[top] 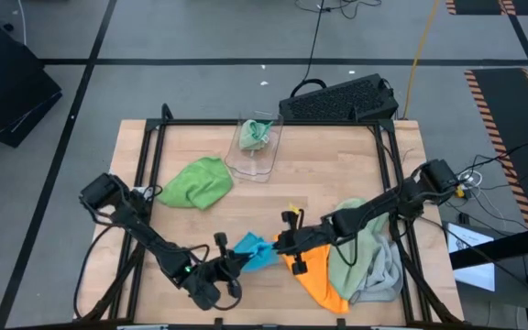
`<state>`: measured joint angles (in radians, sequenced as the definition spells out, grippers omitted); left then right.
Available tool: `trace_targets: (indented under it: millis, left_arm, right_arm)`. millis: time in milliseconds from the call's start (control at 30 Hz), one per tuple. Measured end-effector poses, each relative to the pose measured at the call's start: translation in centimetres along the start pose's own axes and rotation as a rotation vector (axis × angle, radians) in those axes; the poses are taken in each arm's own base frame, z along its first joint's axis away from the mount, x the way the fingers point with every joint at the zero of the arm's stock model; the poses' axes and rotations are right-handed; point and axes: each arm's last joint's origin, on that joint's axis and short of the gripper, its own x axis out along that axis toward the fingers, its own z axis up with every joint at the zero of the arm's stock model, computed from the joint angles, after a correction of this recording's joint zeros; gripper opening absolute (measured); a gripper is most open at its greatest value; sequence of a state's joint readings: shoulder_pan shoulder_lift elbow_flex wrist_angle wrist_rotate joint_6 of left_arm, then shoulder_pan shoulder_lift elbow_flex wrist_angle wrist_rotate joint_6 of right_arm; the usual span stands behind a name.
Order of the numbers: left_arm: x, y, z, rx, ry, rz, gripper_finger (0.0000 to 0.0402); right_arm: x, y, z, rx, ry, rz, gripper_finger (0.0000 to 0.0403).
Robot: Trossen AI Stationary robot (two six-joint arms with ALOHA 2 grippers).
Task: Fold microfiber towels
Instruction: Fold the blue towel
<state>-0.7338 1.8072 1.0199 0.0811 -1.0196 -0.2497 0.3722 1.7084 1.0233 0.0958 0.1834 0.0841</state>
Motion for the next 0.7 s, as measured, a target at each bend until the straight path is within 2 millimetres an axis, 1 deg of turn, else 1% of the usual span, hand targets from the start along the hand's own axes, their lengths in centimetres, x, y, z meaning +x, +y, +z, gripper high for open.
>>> trace_targets:
  millis: [100, 200, 267, 400, 467, 567, 633, 700]
  left_arm:
    - [0.2, 0.7, 0.4, 0.07, -0.017, 0.083, 0.0005]
    - [0.4, 2.4, 1.8, 0.149, -0.032, 0.178, 0.0009]
    - [0.8, 4.0, 3.1, 0.171, -0.036, 0.191, 0.0011]
    - [2.1, 7.6, 5.2, 0.217, -0.036, 0.12, 0.0005]
    - [2.7, 9.6, 6.4, 0.21, -0.065, 0.092, 0.0007]
    - [3.1, 11.5, 7.7, 0.143, -0.137, -0.013, 0.0007]
    - [3.1, 11.5, 7.5, 0.1, -0.128, -0.11, 0.0005]
    - [2.9, 10.6, 6.4, 0.059, -0.046, -0.181, 0.0006]
  right_arm:
    - [-0.4, -1.0, 0.4, -0.006, -0.008, -0.021, 0.0]
    - [-1.8, -2.4, 1.3, -0.024, -0.037, -0.095, 0.0]
    - [-3.1, -3.4, 1.9, -0.038, -0.046, -0.172, 0.0]
    - [-5.9, -5.2, 3.0, -0.055, -0.07, -0.319, 0.0]
    - [-7.0, -5.7, 3.5, -0.047, -0.099, -0.367, 0.0]
    - [-7.2, -5.5, 3.6, -0.035, -0.113, -0.358, 0.0]
    - [-6.5, -4.8, 3.3, -0.017, -0.102, -0.338, 0.0]
    - [-5.3, -3.9, 2.4, -0.019, -0.061, -0.307, 0.0]
